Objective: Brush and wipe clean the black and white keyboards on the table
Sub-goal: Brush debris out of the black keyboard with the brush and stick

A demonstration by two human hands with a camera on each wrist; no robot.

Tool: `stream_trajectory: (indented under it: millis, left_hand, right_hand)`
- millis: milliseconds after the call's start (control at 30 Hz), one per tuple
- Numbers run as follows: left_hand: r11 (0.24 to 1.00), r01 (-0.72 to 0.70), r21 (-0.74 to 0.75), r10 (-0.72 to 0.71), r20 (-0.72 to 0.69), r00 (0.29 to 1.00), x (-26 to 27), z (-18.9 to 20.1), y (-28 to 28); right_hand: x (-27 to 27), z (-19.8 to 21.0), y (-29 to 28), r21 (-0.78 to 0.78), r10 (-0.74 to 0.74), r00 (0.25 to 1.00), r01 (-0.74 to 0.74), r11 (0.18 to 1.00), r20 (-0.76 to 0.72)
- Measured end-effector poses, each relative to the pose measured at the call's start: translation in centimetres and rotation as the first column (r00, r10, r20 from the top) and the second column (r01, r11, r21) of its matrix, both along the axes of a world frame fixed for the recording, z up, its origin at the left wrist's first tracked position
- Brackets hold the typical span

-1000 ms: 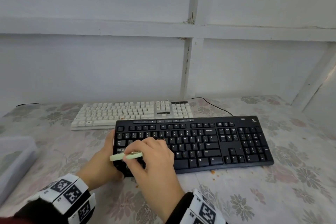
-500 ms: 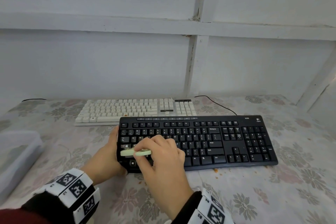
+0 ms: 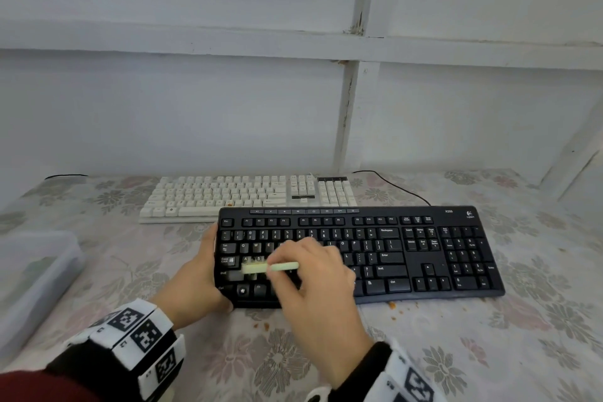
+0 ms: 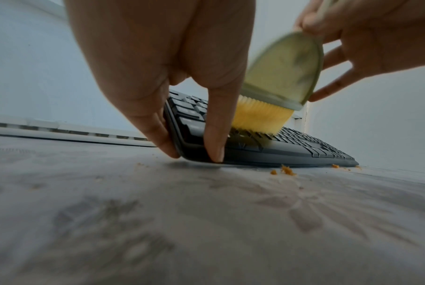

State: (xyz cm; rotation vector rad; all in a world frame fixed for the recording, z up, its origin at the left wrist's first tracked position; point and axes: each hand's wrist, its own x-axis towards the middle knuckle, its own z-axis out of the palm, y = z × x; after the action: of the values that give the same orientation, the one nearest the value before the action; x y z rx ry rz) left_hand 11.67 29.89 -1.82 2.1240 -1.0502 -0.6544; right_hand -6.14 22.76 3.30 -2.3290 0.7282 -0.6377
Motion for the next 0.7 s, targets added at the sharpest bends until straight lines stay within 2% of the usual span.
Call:
stream_trajectory:
  millis: [67, 233, 467, 567, 700]
  left_hand:
    - [1.0, 0.005, 0.001, -0.004, -0.013, 1.0, 0.1, -0.1, 0.1]
    - [1.0, -0.006, -0.016, 0.005, -0.044, 0.999, 0.4, -0.4, 0.0]
    - [1.0, 0.006, -0.01, -0.007, -0.055, 0.998, 0.3, -0.3, 0.1]
    - [1.0, 0.005, -0.014, -0.006, -0.05, 0.999, 0.2, -0.2, 0.0]
    - [1.0, 0.0, -0.021, -0.001, -0.045, 0.999, 0.0, -0.1, 0.1]
  right_hand:
    - [-1.0, 0.5, -1.1, 0.006, -0.034, 0.999, 0.034, 0.999, -0.02]
    - [-1.6, 0.7, -1.6, 0.115, -0.011, 0.996, 0.001, 0.993, 0.089]
    - [-3.6, -0.2, -3.7, 0.101, -0.113, 0.99, 0.104, 0.989, 0.082]
    - [-3.7, 0.0, -3.5, 0.066, -0.09, 0.988, 0.083, 0.994, 0.124]
    - [-4.1, -0.2, -3.8, 0.104, -0.087, 0.987, 0.073, 0.992, 0.138]
